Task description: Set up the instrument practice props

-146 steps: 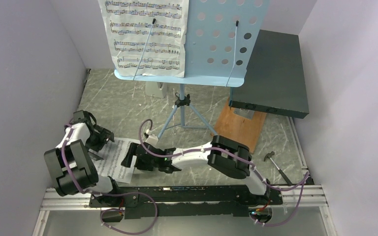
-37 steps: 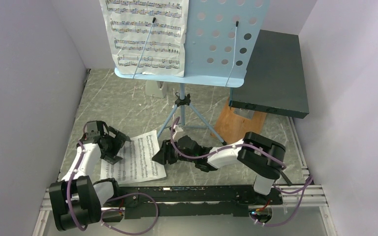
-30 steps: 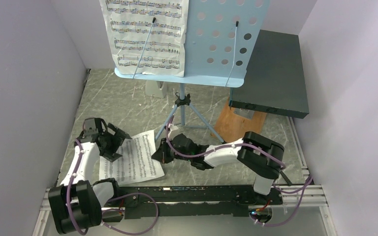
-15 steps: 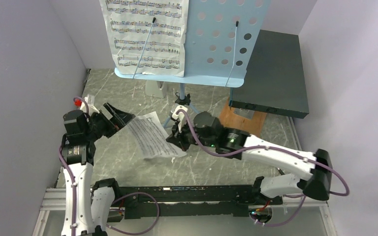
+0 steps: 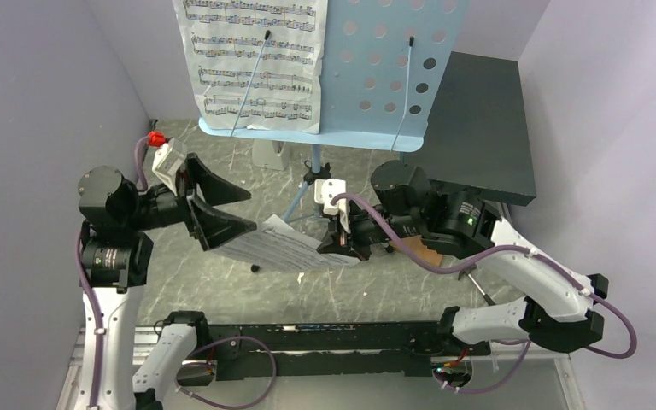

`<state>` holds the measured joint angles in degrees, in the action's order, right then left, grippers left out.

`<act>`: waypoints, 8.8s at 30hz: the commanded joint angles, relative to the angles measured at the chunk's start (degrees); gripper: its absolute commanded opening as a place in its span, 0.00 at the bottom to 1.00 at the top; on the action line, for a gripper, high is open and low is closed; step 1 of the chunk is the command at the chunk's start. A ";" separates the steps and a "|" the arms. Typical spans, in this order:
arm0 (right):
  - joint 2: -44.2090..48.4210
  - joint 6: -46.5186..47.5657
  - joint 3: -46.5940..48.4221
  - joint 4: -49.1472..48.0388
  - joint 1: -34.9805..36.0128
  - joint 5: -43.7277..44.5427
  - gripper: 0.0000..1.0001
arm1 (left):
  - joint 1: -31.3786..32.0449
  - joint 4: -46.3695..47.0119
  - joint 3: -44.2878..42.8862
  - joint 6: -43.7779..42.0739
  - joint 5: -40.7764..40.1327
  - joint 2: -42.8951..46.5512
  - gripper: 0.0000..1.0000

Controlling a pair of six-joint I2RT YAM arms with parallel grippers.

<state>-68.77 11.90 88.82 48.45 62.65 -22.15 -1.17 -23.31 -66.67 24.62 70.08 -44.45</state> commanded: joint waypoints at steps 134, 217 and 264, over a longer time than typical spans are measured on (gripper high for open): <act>10.02 2.06 -8.89 -66.61 -9.74 57.36 0.00 | 26.59 43.48 -55.47 8.09 -33.89 -44.96 0.00; 21.80 -14.71 -28.13 -32.94 -5.42 -3.22 0.99 | 31.98 -20.11 18.17 19.83 -80.18 19.30 0.99; 11.37 -17.94 -41.18 -43.00 7.92 26.60 0.99 | 13.65 38.46 -21.07 -10.55 -69.87 -71.61 0.76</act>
<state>-57.91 -5.58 45.89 4.93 70.54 2.98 11.94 19.94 -83.96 19.42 4.16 -114.89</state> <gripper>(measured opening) 0.992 0.818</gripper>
